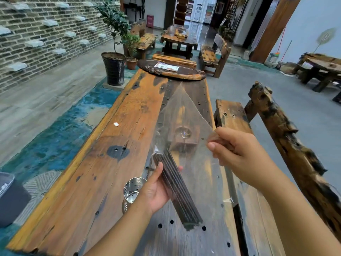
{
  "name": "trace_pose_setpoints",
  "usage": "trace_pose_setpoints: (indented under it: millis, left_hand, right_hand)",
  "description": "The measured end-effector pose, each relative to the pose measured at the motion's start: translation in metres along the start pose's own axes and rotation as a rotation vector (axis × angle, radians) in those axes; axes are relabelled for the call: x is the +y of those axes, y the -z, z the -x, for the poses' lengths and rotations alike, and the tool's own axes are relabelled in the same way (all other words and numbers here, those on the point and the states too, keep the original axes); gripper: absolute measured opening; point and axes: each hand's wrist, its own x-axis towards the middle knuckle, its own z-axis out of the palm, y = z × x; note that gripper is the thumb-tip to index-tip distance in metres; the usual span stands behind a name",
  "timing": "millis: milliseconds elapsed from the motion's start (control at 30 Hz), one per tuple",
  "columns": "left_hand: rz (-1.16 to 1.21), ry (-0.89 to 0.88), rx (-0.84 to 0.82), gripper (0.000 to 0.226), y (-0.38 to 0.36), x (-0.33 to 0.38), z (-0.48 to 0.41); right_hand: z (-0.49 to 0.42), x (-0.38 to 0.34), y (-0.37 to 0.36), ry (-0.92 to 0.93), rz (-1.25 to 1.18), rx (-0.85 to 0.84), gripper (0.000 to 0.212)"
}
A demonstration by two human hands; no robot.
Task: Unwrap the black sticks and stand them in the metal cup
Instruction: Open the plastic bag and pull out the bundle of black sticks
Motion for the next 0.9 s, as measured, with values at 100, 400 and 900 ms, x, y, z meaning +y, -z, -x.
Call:
trace_pose_setpoints:
  millis: [100, 400, 900]
  left_hand:
    - [0.019, 0.001, -0.010, 0.065, 0.000, -0.001, -0.003]
    - [0.021, -0.112, 0.162, 0.039, -0.023, -0.003, -0.010]
    - [0.045, -0.201, 0.135, 0.027, -0.062, -0.048, -0.008]
  right_hand:
    - [0.006, 0.009, 0.007, -0.068, -0.041, 0.001, 0.013]
    - [0.066, 0.063, -0.008, -0.424, -0.379, 0.513, 0.044]
    - [0.098, 0.073, -0.117, -0.706, -1.091, 0.641, 0.039]
